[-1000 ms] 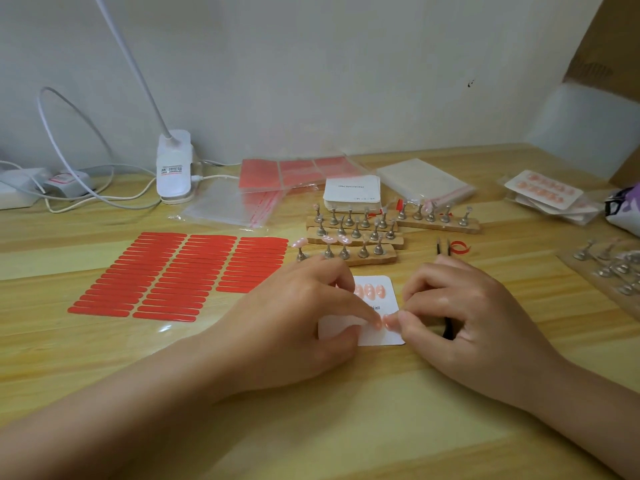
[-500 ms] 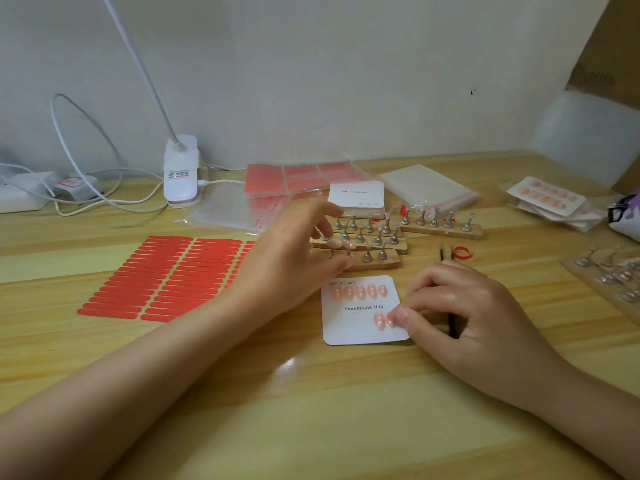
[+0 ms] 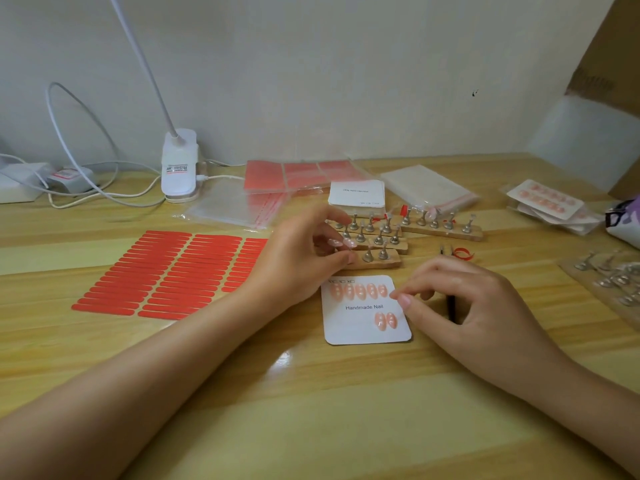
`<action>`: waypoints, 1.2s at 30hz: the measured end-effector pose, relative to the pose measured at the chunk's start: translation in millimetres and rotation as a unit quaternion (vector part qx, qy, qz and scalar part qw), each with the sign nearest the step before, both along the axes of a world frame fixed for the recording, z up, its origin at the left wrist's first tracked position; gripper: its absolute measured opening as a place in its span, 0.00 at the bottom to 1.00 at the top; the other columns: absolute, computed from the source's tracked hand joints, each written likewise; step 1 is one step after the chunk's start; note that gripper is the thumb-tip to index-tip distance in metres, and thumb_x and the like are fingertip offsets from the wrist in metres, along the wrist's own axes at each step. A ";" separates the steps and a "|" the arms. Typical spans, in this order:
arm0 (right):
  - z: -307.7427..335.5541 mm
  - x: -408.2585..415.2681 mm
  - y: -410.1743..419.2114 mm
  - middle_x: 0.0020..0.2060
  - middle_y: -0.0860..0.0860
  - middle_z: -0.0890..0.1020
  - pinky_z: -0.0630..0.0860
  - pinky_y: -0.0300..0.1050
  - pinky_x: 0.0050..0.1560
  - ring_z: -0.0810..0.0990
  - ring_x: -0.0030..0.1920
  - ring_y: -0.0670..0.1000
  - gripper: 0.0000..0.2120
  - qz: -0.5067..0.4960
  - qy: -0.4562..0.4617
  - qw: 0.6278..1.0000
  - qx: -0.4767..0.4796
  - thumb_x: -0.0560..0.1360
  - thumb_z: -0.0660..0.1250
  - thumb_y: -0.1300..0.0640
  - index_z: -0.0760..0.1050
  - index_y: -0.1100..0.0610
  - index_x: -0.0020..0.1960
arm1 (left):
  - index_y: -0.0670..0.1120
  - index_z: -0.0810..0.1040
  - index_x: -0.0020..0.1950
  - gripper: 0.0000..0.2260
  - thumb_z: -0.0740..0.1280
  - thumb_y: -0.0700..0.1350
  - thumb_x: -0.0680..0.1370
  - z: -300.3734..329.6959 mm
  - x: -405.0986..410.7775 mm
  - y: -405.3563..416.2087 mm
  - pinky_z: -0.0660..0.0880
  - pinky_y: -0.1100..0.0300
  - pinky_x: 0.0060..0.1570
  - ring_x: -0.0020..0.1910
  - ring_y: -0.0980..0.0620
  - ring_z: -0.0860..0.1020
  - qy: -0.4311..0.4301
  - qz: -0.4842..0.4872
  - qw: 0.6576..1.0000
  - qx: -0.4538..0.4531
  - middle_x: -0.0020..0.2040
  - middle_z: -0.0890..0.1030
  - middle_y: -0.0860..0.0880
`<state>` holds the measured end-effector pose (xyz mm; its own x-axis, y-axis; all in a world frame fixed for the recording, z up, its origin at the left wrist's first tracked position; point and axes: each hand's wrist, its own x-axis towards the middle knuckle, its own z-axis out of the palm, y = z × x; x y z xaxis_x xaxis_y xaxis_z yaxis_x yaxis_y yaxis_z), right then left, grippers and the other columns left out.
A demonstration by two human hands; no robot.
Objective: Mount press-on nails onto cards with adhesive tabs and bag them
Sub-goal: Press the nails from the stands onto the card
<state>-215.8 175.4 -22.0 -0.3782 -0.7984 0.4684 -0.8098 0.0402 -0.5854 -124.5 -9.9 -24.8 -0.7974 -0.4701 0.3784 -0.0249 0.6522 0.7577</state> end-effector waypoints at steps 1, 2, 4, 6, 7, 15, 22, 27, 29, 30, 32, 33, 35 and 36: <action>0.9 -0.7 -0.9 0.36 0.41 0.79 0.68 0.27 0.42 0.76 0.41 0.43 0.02 -0.001 -0.006 1.000 0.001 0.71 0.71 0.59 0.82 0.54 0.40 | 0.54 0.73 0.49 0.17 0.75 0.40 0.68 0.7 0.2 -0.2 0.67 0.76 0.36 0.37 0.67 0.76 0.000 -0.002 1.000 0.002 0.39 0.78 0.57; 2.2 -1.5 -2.3 0.36 0.41 0.79 0.68 0.29 0.42 0.76 0.41 0.44 0.02 -0.005 -0.009 1.000 0.001 0.71 0.72 0.60 0.82 0.54 0.40 | 0.53 0.73 0.49 0.17 0.75 0.40 0.68 1.4 0.4 -0.3 0.67 0.77 0.36 0.37 0.67 0.76 0.000 -0.005 1.000 0.005 0.39 0.79 0.57; 6.1 -3.1 -6.9 0.37 0.43 0.79 0.69 0.31 0.42 0.75 0.41 0.45 0.03 -0.010 -0.008 1.000 0.002 0.70 0.71 0.60 0.82 0.53 0.41 | 0.53 0.73 0.50 0.17 0.75 0.40 0.68 3.0 1.0 -0.3 0.66 0.77 0.35 0.38 0.65 0.77 -0.001 -0.006 1.000 0.005 0.39 0.78 0.58; 10.9 -4.9 -14.2 0.37 0.44 0.80 0.70 0.31 0.43 0.75 0.41 0.45 0.04 -0.011 0.008 1.000 0.003 0.70 0.70 0.60 0.82 0.53 0.42 | 0.53 0.73 0.50 0.17 0.75 0.39 0.68 4.2 1.5 0.2 0.66 0.77 0.35 0.40 0.63 0.77 -0.002 -0.009 1.000 0.001 0.40 0.77 0.60; 13.2 -6.3 -18.5 0.38 0.44 0.80 0.69 0.31 0.43 0.75 0.41 0.44 0.04 -0.012 0.015 1.000 0.003 0.70 0.70 0.60 0.82 0.53 0.42 | 0.53 0.73 0.49 0.17 0.75 0.39 0.68 4.8 1.8 0.6 0.66 0.77 0.35 0.41 0.62 0.78 -0.002 -0.011 1.000 -0.001 0.40 0.77 0.60; 15.1 -15.7 -57.3 0.41 0.46 0.78 0.67 0.48 0.51 0.75 0.46 0.48 0.08 -0.036 0.130 0.991 -0.001 0.71 0.71 0.52 0.82 0.52 0.49 | 0.49 0.74 0.49 0.15 0.74 0.37 0.69 4.2 2.1 0.6 0.67 0.76 0.35 0.37 0.66 0.77 0.008 -0.027 1.000 0.009 0.39 0.78 0.57; 10.1 -14.9 -60.8 0.39 0.48 0.79 0.63 0.43 0.48 0.76 0.43 0.50 0.08 -0.041 0.190 0.981 -0.016 0.70 0.69 0.52 0.83 0.53 0.45 | 0.50 0.73 0.49 0.14 0.74 0.39 0.70 3.1 2.2 0.5 0.67 0.77 0.34 0.36 0.68 0.76 0.017 -0.032 0.999 0.009 0.37 0.78 0.57; 10.2 -15.4 -61.1 0.38 0.48 0.79 0.62 0.42 0.47 0.75 0.42 0.49 0.07 -0.042 0.208 0.977 -0.020 0.70 0.68 0.53 0.83 0.53 0.44 | 0.51 0.73 0.49 0.15 0.74 0.38 0.69 3.6 1.9 0.1 0.67 0.76 0.35 0.37 0.67 0.76 0.012 -0.032 0.999 0.005 0.37 0.79 0.56; 9.8 -16.2 -62.3 0.38 0.48 0.79 0.62 0.42 0.47 0.74 0.42 0.48 0.07 -0.042 0.202 0.978 -0.020 0.70 0.68 0.53 0.83 0.53 0.44 | 0.50 0.73 0.49 0.15 0.74 0.38 0.69 3.3 1.9 -0.3 0.67 0.76 0.35 0.37 0.66 0.76 0.010 -0.032 0.999 0.008 0.38 0.79 0.55; 10.0 -16.5 -63.3 0.38 0.47 0.78 0.62 0.42 0.47 0.73 0.42 0.47 0.07 -0.043 0.194 0.980 -0.023 0.71 0.68 0.54 0.83 0.54 0.43 | 0.50 0.73 0.49 0.15 0.74 0.37 0.69 3.0 1.8 -0.5 0.67 0.76 0.35 0.37 0.66 0.76 0.009 -0.032 0.999 0.009 0.38 0.79 0.55; 10.2 -17.3 -65.4 0.37 0.47 0.78 0.64 0.44 0.46 0.73 0.41 0.47 0.05 -0.044 0.168 0.984 -0.035 0.71 0.69 0.55 0.83 0.54 0.42 | 0.49 0.74 0.50 0.15 0.74 0.37 0.69 2.2 1.8 -0.9 0.67 0.77 0.36 0.38 0.66 0.76 0.007 -0.030 1.000 0.001 0.39 0.79 0.54; 10.1 -17.8 -66.3 0.38 0.48 0.78 0.66 0.46 0.46 0.73 0.41 0.47 0.04 -0.044 0.150 0.987 -0.039 0.71 0.70 0.56 0.83 0.54 0.42 | 0.49 0.74 0.50 0.15 0.74 0.37 0.69 1.9 1.8 -0.9 0.67 0.77 0.36 0.38 0.66 0.76 0.008 -0.030 1.000 -0.006 0.39 0.79 0.54; 9.2 -18.5 -67.5 0.38 0.48 0.78 0.70 0.52 0.49 0.75 0.43 0.49 0.03 -0.048 0.114 0.992 -0.040 0.72 0.70 0.57 0.83 0.54 0.42 | 0.49 0.74 0.50 0.15 0.74 0.37 0.69 1.6 1.7 -1.0 0.67 0.77 0.36 0.39 0.67 0.76 0.010 -0.031 0.999 -0.011 0.39 0.78 0.55; 8.5 -18.6 -68.1 0.39 0.47 0.78 0.71 0.54 0.51 0.75 0.43 0.48 0.03 -0.054 0.097 0.993 -0.040 0.72 0.70 0.57 0.83 0.54 0.43 | 0.49 0.74 0.50 0.15 0.74 0.37 0.69 1.7 1.8 -1.1 0.67 0.77 0.36 0.38 0.67 0.76 0.010 -0.031 0.999 -0.012 0.39 0.78 0.56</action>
